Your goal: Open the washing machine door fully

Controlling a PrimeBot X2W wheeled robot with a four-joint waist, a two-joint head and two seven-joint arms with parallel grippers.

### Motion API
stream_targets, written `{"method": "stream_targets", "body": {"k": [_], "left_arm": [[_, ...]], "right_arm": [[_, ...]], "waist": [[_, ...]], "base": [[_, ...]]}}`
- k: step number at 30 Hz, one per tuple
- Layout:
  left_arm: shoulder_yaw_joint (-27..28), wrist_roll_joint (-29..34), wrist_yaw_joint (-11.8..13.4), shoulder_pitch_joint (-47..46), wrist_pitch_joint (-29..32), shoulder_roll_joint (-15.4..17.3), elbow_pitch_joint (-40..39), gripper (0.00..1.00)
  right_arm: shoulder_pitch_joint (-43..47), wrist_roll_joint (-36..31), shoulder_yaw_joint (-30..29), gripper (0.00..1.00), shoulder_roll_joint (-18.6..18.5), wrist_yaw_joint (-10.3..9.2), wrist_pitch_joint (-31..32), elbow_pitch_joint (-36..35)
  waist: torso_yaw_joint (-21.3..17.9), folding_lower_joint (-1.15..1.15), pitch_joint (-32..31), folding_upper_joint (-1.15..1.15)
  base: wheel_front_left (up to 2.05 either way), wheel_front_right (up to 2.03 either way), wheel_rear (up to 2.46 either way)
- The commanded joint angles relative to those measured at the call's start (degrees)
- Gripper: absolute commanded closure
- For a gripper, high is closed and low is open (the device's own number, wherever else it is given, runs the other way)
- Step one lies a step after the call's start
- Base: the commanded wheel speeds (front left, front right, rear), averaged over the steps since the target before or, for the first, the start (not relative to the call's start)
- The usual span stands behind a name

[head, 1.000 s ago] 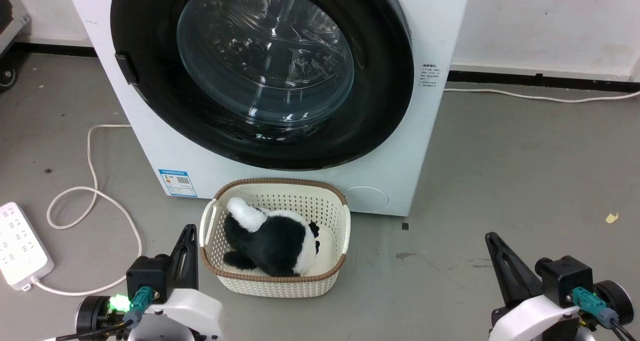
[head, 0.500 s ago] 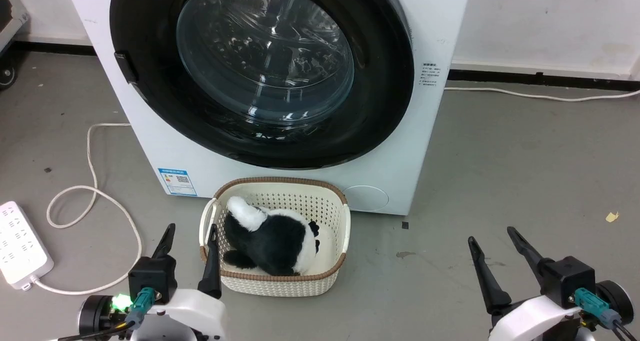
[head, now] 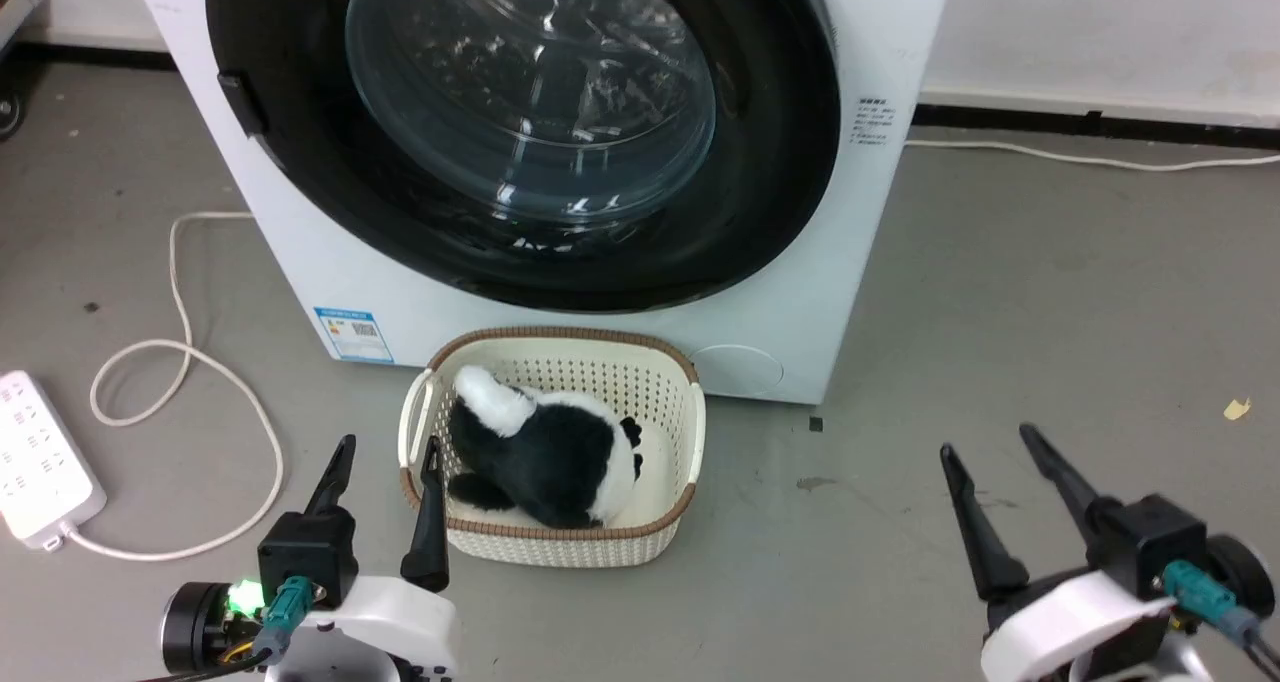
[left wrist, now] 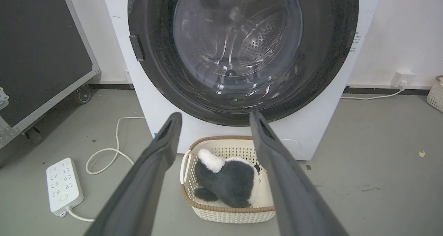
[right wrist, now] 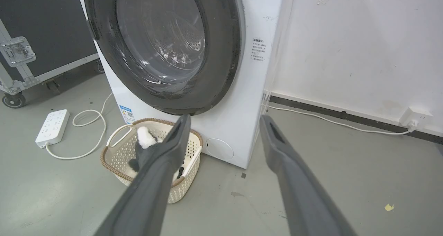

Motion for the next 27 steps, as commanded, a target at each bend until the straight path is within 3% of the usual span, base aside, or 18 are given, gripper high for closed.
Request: {"method": "stream_targets", "body": {"k": [1,14,15,16,17,18,27], "left_arm": [[-0.25,-0.15,0.32,-0.67,-0.45,0.02,-0.35,0.00],[-1.12,-0.53,0.84,-2.22,-2.01,0.02,-1.32,0.00],[-1.25,-0.57,0.91,-2.51,-2.25,0.02,-1.49,0.00],[-1.25,-0.57,0.91,-2.51,-2.25,0.02,-1.49,0.00],[-1.32,-0.60,0.96,-2.68,-2.37,0.02,-1.56,0.00],[-1.44,-0.70,1.09,-3.04,-2.61,0.02,-1.72,0.00],[-2.16,-1.27,1.68,-4.36,-3.57,0.02,-2.45,0.00]], "right_arm": [[-1.21,0.60,0.12,0.00,-0.51,-0.01,-0.50,-0.36],[-8.11,4.44,0.80,0.00,-3.30,-0.02,-1.43,0.68],[-9.43,5.50,0.89,0.53,-3.54,-0.02,-1.02,1.12],[-9.43,5.50,0.89,0.53,-3.54,-0.02,-1.02,1.12],[-10.13,6.07,0.85,0.68,-3.61,-0.02,-0.84,1.32],[-11.57,7.43,0.67,1.00,-3.62,-0.02,-0.43,1.75],[-18.27,13.37,-0.84,1.00,-3.50,-0.02,2.07,4.09]], "waist": [[0.15,0.00,0.29,0.00],[1.40,0.00,3.89,0.00],[1.63,0.00,4.50,0.00],[1.63,0.00,4.50,0.00],[1.76,0.00,4.81,0.00],[2.03,0.00,5.45,0.00],[3.23,0.00,8.32,0.00]], "base": [[0.00,0.00,0.00],[0.00,0.00,0.00],[0.00,0.00,0.00],[0.00,0.00,0.00],[0.00,0.00,0.00],[0.00,0.00,0.00],[0.00,0.00,0.00]]}}
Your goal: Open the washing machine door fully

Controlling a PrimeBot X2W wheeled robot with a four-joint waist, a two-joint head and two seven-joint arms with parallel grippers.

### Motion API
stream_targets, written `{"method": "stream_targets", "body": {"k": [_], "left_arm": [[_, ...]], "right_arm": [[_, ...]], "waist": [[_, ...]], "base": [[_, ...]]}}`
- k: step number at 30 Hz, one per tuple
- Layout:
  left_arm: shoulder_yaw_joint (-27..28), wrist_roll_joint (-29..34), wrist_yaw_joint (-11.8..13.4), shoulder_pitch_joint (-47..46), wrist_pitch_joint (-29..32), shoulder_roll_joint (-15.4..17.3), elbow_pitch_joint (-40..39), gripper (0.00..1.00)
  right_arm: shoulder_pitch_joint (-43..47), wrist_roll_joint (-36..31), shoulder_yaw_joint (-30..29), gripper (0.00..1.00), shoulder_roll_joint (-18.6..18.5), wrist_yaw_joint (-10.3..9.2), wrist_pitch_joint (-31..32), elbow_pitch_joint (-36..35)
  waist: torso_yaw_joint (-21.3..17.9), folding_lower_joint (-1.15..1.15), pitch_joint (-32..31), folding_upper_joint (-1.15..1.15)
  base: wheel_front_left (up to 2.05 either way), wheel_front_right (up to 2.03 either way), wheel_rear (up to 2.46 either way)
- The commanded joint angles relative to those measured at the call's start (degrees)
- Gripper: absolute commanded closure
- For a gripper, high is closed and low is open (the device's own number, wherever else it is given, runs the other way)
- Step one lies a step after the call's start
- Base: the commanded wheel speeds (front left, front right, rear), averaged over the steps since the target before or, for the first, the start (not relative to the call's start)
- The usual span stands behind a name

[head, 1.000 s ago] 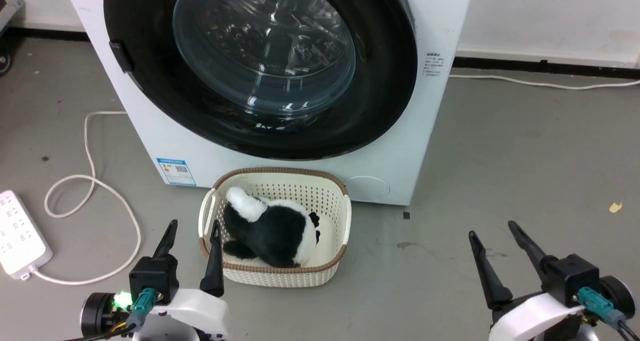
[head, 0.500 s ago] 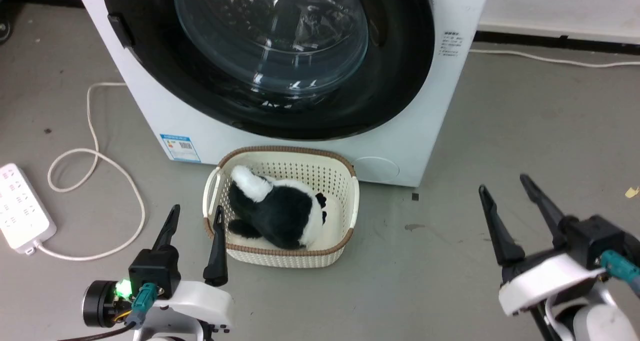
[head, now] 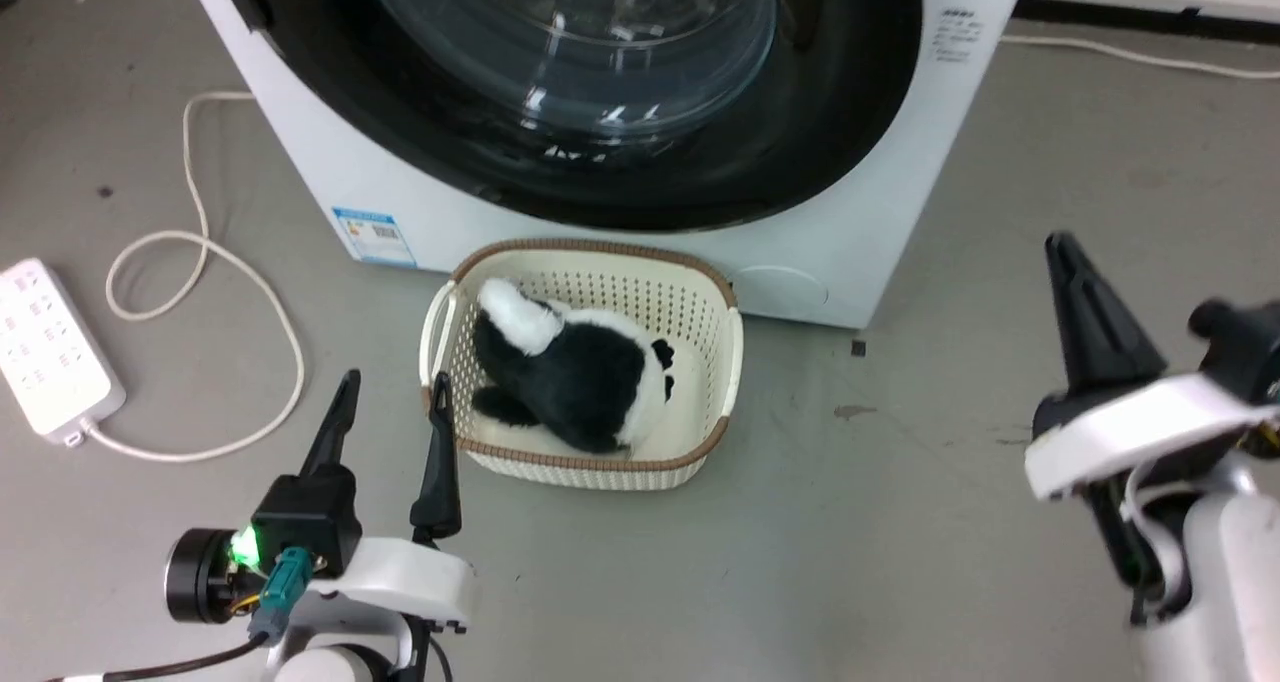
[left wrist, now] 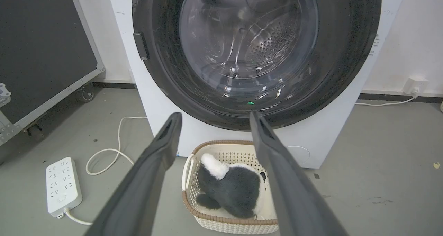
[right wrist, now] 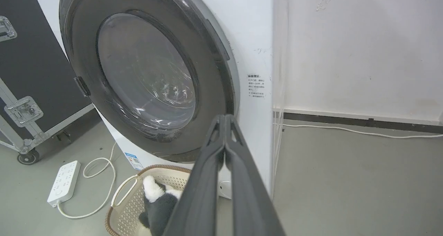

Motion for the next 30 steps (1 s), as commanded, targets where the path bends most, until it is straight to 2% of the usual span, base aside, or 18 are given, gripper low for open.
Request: {"method": "stream_targets", "body": {"k": [1,13,20,30], "left_arm": [[-0.38,-0.41,0.37,-1.10,-0.64,0.03,-0.45,0.00],[-1.03,-1.28,1.23,-2.84,-2.20,0.04,-1.38,0.00],[-1.94,-1.94,1.82,-3.75,-3.04,0.04,-1.44,0.00],[-2.63,-2.72,2.44,-4.96,-4.23,0.04,-1.77,0.00]], "right_arm": [[-2.78,1.83,-0.75,1.00,-0.13,-0.02,0.64,1.03],[-16.40,10.98,-6.51,1.00,1.53,-0.03,6.73,9.25],[-24.24,16.30,-10.75,1.00,2.21,-0.03,12.59,15.97],[-35.64,19.95,-15.28,1.00,1.54,-0.04,20.66,25.33]], "waist": [[0.59,-0.01,0.98,0.00],[2.78,-0.01,5.56,0.00],[4.13,-0.01,8.02,0.00],[5.90,-0.01,11.29,0.00]], "base": [[0.00,0.00,0.00],[0.00,0.00,0.00],[0.00,0.00,0.00],[0.00,0.00,0.00]]}}
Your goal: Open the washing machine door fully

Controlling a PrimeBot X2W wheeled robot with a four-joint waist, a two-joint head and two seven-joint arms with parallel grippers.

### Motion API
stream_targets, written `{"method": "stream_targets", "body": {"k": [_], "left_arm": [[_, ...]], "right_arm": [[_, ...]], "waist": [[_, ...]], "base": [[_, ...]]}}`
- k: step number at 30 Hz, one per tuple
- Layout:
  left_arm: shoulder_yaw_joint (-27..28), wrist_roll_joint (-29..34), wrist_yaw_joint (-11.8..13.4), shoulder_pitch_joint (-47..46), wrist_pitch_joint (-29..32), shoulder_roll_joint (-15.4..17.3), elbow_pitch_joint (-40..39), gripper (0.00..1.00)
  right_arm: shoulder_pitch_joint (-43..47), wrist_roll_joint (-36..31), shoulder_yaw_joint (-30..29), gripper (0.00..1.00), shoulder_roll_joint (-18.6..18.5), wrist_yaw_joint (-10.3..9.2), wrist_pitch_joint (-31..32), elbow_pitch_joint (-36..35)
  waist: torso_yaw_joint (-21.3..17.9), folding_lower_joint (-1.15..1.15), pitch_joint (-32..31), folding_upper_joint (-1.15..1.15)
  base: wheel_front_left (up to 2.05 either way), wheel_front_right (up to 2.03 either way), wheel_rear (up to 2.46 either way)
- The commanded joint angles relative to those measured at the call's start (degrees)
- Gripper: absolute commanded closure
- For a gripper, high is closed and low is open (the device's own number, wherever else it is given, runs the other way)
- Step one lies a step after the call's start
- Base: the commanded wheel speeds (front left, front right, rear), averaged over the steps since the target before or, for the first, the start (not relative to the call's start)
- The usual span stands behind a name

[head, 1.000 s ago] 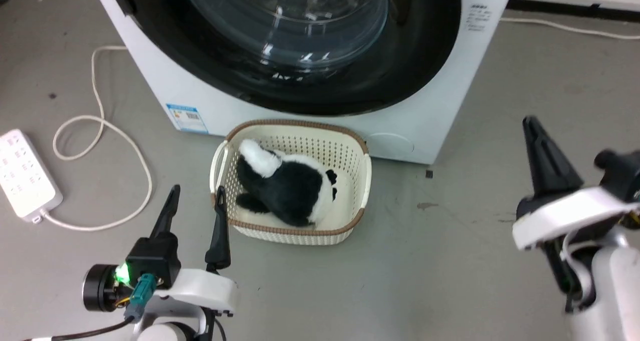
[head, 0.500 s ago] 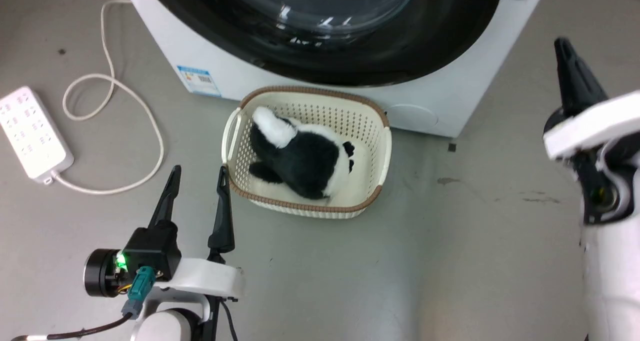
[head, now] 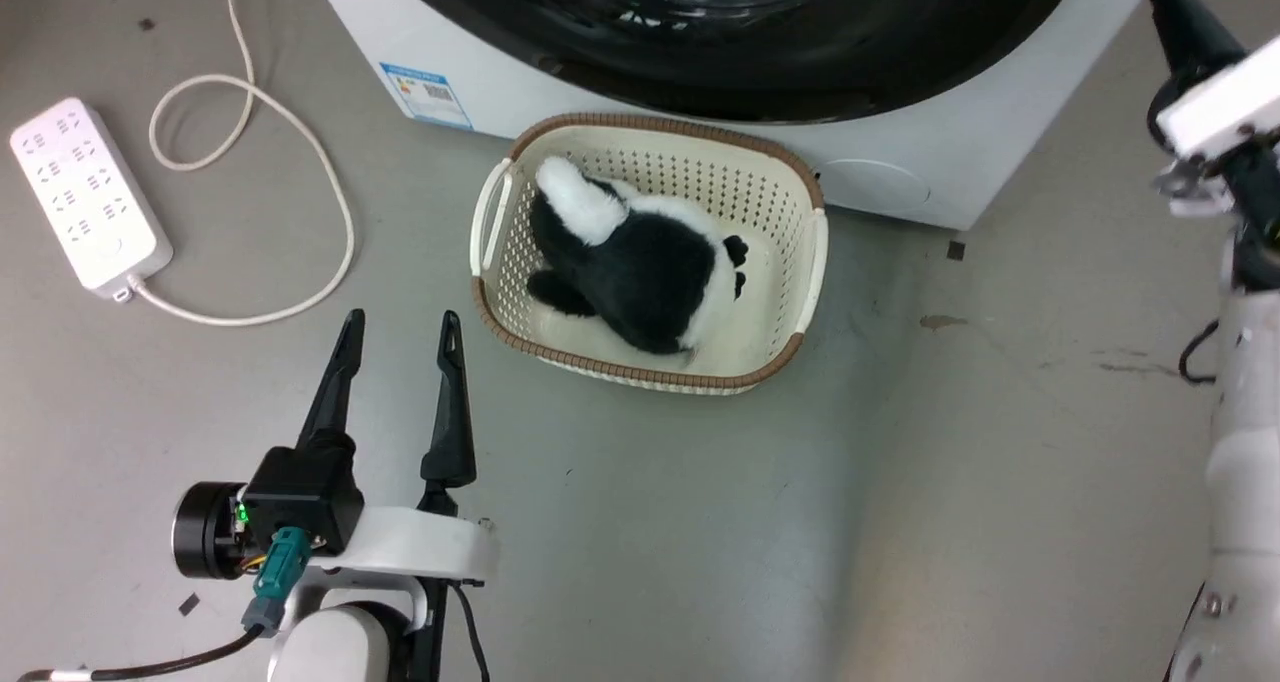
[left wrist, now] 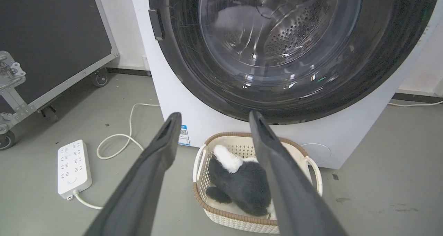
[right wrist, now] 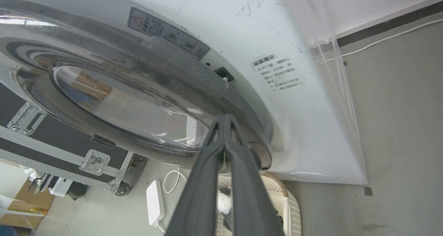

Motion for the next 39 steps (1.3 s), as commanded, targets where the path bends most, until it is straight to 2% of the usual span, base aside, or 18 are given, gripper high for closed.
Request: {"method": "stream_targets", "body": {"k": [1,18,25,31,39], "left_arm": [[-0.31,-0.20,0.44,-1.22,-0.64,0.04,-0.45,0.00],[-1.37,-0.30,0.85,-3.35,-2.67,0.04,-1.24,0.00],[-1.05,-0.13,0.78,-4.03,-3.51,0.04,-1.64,0.00],[-1.94,-0.33,1.31,-4.14,-4.23,0.05,-1.42,0.00],[-2.52,-0.15,1.03,-3.33,-5.19,0.05,-0.42,0.00]], "right_arm": [[-3.04,1.25,-0.87,1.00,-0.33,-0.02,0.94,1.50],[-23.25,6.01,-11.01,1.00,-3.21,-0.03,12.33,19.37],[-29.67,8.94,-14.44,1.00,-3.60,-0.04,17.34,24.56],[-30.49,10.66,-15.31,1.00,-3.42,-0.04,22.30,26.16],[-25.58,14.34,-17.14,1.00,-1.96,-0.04,27.84,25.13]], "waist": [[0.42,0.00,0.70,0.00],[2.99,0.00,6.31,0.00],[3.66,0.00,7.89,0.00],[3.77,0.00,7.39,0.00],[3.24,0.00,3.41,0.00]], "base": [[0.00,0.00,0.00],[0.00,0.00,0.00],[0.00,0.00,0.00],[0.00,0.00,0.00],[0.00,0.00,0.00]]}}
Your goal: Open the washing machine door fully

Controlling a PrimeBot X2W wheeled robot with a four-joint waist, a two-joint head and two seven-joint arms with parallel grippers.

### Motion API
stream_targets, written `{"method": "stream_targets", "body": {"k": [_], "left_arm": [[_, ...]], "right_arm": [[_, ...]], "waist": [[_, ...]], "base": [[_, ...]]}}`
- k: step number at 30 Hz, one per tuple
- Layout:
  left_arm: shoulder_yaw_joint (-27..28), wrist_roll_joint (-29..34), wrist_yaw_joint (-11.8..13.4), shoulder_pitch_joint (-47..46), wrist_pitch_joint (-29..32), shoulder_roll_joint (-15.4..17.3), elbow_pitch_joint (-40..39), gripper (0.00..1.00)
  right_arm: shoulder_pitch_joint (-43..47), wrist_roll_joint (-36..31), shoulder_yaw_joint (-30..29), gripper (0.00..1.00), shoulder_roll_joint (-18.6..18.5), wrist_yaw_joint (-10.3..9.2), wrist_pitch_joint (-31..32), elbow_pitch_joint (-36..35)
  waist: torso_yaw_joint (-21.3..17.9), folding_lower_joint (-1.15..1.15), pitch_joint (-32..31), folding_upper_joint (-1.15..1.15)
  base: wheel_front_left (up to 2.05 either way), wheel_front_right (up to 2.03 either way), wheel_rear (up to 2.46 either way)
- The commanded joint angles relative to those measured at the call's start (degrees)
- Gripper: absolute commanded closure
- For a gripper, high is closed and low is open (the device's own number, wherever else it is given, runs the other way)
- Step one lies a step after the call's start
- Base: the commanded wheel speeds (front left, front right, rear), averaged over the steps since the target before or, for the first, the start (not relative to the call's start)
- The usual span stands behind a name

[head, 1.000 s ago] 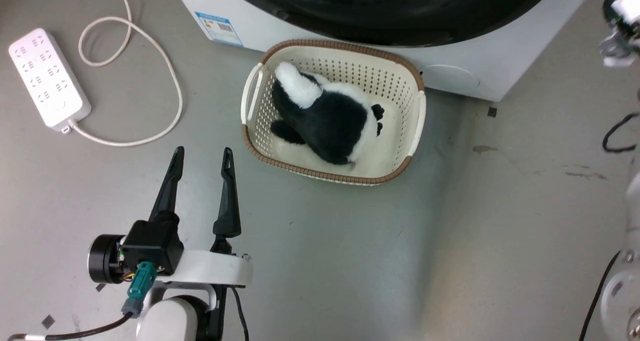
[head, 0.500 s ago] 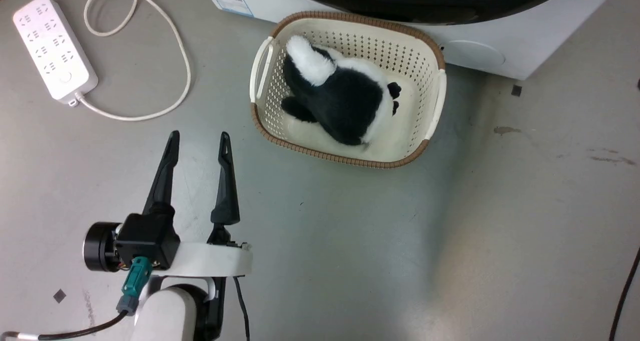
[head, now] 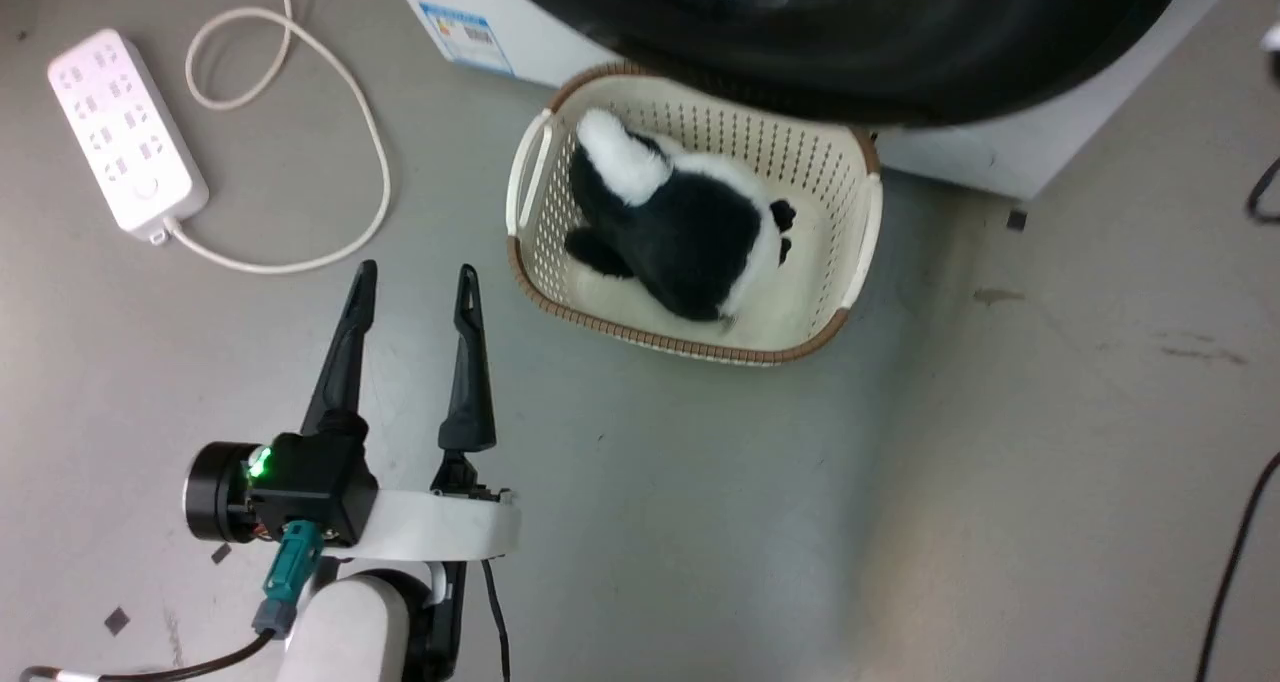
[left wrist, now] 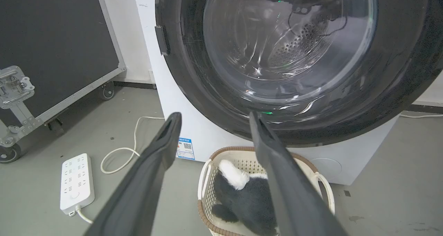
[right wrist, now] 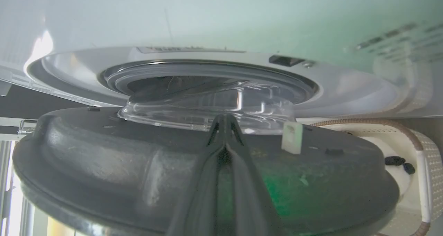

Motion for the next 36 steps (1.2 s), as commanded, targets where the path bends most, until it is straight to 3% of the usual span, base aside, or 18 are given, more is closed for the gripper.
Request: {"method": "stream_targets", "body": {"k": [1,10,19,23,24,25,26,36], "left_arm": [[-0.29,0.23,0.07,0.17,-0.67,0.05,0.24,0.00],[-0.74,0.39,-0.33,2.37,-0.95,0.05,1.65,0.00],[-1.09,0.41,-0.78,4.26,-0.95,0.05,3.19,0.00],[-1.51,0.24,-1.02,5.48,-0.95,0.05,4.17,0.00],[-1.51,0.24,-1.02,5.48,-0.95,0.05,4.17,0.00],[-1.69,0.11,-1.25,6.25,-0.95,0.05,5.28,0.00],[-1.69,0.11,-1.25,6.25,-0.95,0.05,5.28,0.00],[-1.98,0.31,-2.16,8.08,-0.95,0.05,8.02,0.00]], "right_arm": [[1.14,1.65,-0.55,1.00,1.68,0.11,1.95,0.30],[12.44,4.08,0.16,1.00,5.15,0.11,7.27,-4.94],[22.15,12.15,7.68,1.00,5.79,0.11,10.65,-7.33],[27.69,20.85,17.15,1.00,5.80,0.11,9.36,-8.38],[27.69,20.85,17.15,1.00,5.80,0.11,9.36,-8.38],[29.79,24.13,21.28,1.00,5.81,0.11,8.52,-9.12],[29.79,24.13,21.28,1.00,5.81,0.11,8.52,-9.12],[38.69,39.17,41.58,1.00,5.81,0.11,2.75,-14.52]], "waist": [[-0.27,0.00,-1.59,-0.01],[-1.03,0.00,-7.15,-0.01],[-1.14,0.00,-11.37,-0.01],[-1.24,0.00,-13.55,-0.01],[-1.24,0.00,-13.55,-0.01],[-1.36,0.00,-14.25,-0.01],[-1.36,0.00,-14.25,-0.01],[-1.54,0.00,-16.81,-0.01]], "base": [[0.00,0.00,0.00],[0.00,0.00,0.00],[0.00,0.00,0.00],[0.00,0.00,0.00],[0.00,0.00,0.00],[0.00,0.00,0.00],[0.00,0.00,0.00],[0.00,0.00,0.00]]}}
